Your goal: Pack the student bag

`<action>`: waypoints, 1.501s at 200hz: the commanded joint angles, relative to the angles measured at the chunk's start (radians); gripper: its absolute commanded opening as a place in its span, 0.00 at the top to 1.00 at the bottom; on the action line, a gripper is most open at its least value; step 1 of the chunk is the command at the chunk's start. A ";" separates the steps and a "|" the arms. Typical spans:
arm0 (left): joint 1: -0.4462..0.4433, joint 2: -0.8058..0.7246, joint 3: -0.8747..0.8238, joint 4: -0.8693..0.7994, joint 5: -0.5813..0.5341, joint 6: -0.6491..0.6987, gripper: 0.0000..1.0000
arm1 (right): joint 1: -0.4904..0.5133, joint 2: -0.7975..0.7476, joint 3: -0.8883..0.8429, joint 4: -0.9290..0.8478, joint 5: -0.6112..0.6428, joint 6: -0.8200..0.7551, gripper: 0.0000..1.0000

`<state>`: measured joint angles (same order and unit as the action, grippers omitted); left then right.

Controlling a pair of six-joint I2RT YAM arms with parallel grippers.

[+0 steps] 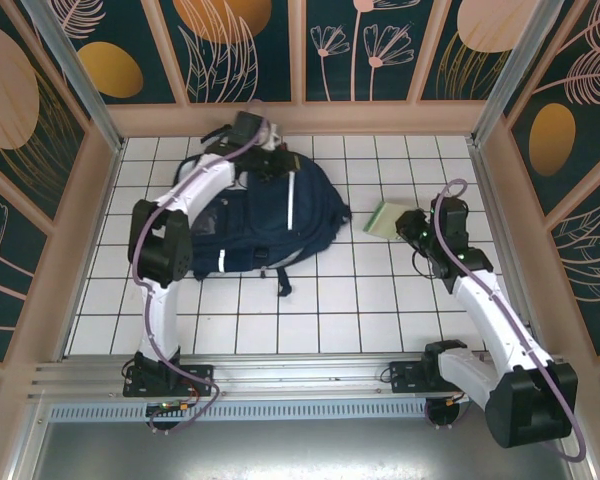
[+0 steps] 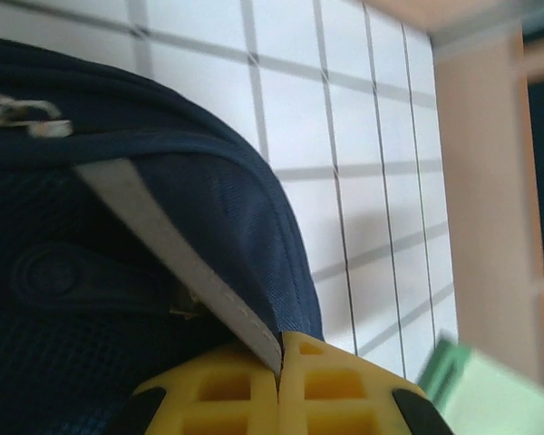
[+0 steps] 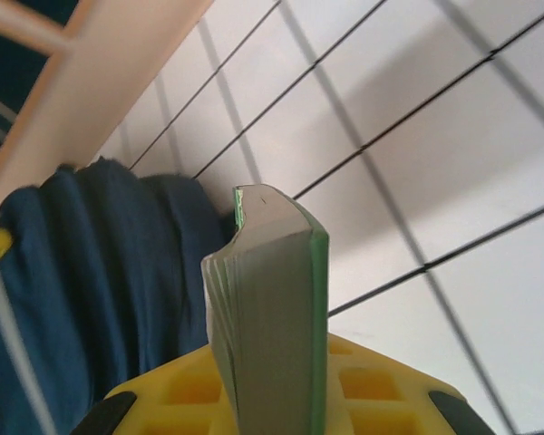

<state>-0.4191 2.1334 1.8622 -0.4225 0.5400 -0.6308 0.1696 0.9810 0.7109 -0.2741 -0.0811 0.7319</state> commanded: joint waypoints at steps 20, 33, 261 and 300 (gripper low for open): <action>-0.053 -0.204 -0.152 -0.036 0.076 0.151 1.00 | -0.007 -0.100 0.022 -0.074 0.109 -0.013 1.00; -0.018 -0.265 -0.189 -0.023 0.085 0.138 1.00 | -0.007 -0.125 0.005 -0.041 -0.011 -0.048 1.00; 0.126 -0.377 -0.266 0.419 0.505 -0.364 1.00 | 0.233 0.239 -0.055 0.782 -0.389 0.585 1.00; 0.126 -0.375 -0.287 0.422 0.505 -0.357 1.00 | 0.322 0.375 0.099 0.668 -0.306 0.566 1.00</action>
<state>-0.2909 1.8191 1.5551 -0.1535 0.9623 -0.9928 0.4442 1.3125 0.6918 0.3218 -0.4309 1.2694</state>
